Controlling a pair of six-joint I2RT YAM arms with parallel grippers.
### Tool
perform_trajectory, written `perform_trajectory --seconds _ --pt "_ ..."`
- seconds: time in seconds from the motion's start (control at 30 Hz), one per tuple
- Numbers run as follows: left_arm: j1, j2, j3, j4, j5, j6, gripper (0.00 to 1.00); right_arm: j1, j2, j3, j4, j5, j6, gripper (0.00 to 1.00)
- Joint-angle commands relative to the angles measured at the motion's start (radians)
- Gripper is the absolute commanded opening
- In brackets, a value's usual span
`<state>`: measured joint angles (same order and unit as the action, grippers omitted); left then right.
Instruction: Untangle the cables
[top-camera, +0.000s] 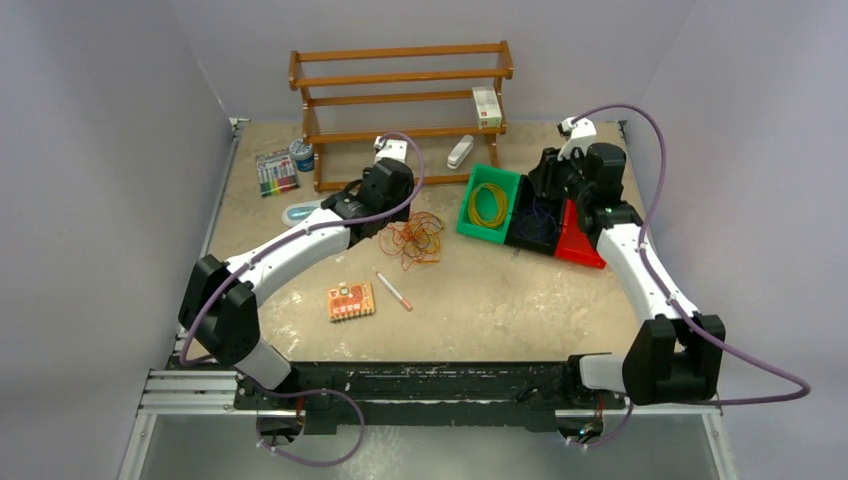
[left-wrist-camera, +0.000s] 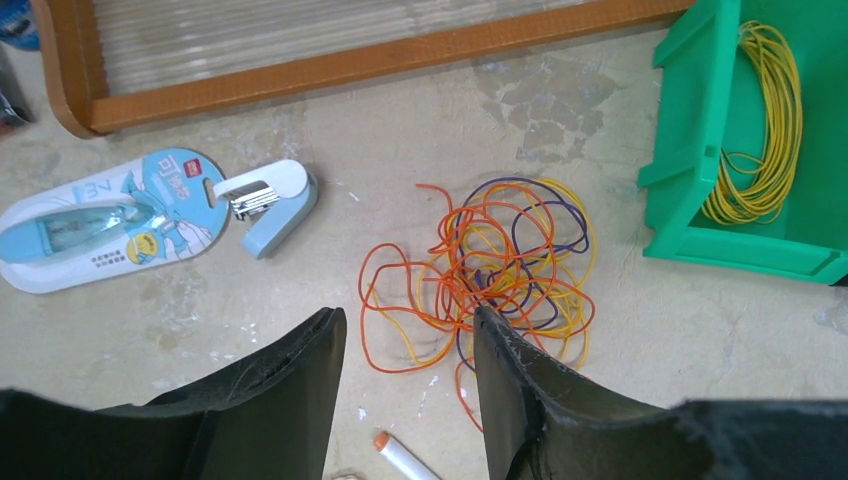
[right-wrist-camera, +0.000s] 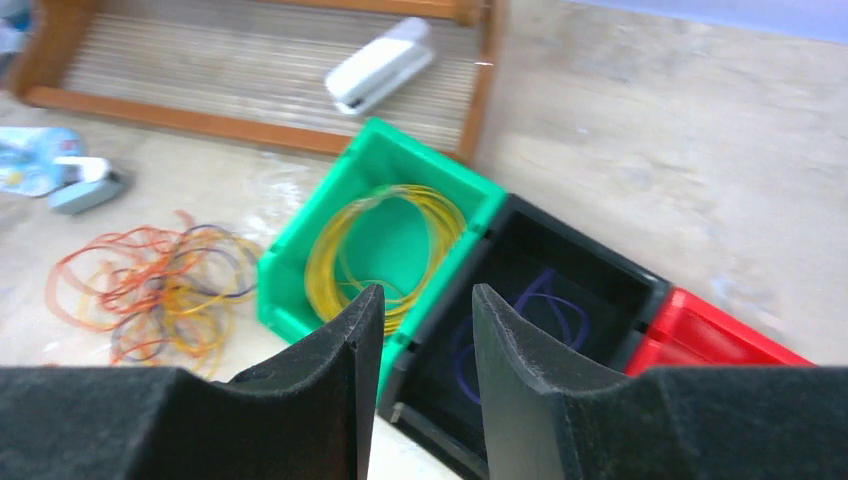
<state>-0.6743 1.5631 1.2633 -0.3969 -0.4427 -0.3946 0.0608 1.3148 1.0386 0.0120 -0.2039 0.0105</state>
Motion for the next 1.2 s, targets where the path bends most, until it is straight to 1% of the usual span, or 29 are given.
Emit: perform_trajectory --seconds 0.0,0.1,0.17,0.37,0.47,0.57,0.8,0.9,1.03,1.17 --pt "0.006 0.035 -0.014 0.031 0.008 -0.084 0.48 0.014 -0.052 -0.089 0.159 -0.21 0.109 0.41" --pt "0.015 0.045 -0.031 0.001 -0.037 -0.117 0.47 0.049 -0.043 -0.125 0.187 -0.22 0.136 0.4" --pt "0.032 0.021 -0.074 0.01 -0.034 -0.148 0.46 0.083 -0.022 -0.122 0.18 -0.198 0.13 0.4" --pt "0.097 -0.084 -0.24 0.123 0.023 -0.195 0.45 0.137 0.03 -0.095 0.181 -0.176 0.123 0.4" --pt "0.14 -0.118 -0.319 0.224 0.095 -0.211 0.45 0.143 0.034 -0.097 0.213 -0.18 0.141 0.4" --pt "0.172 -0.113 -0.363 0.299 0.167 -0.232 0.44 0.145 0.047 -0.093 0.234 -0.198 0.156 0.4" --pt "0.194 -0.092 -0.439 0.427 0.25 -0.256 0.43 0.156 0.103 -0.08 0.244 -0.235 0.17 0.4" --pt "0.197 -0.077 -0.465 0.473 0.283 -0.271 0.42 0.161 0.11 -0.045 0.24 -0.241 0.169 0.4" --pt "0.197 -0.041 -0.481 0.514 0.305 -0.281 0.42 0.163 0.119 -0.043 0.234 -0.238 0.165 0.4" --pt "0.196 0.009 -0.468 0.505 0.291 -0.269 0.38 0.165 0.13 -0.036 0.23 -0.239 0.158 0.4"
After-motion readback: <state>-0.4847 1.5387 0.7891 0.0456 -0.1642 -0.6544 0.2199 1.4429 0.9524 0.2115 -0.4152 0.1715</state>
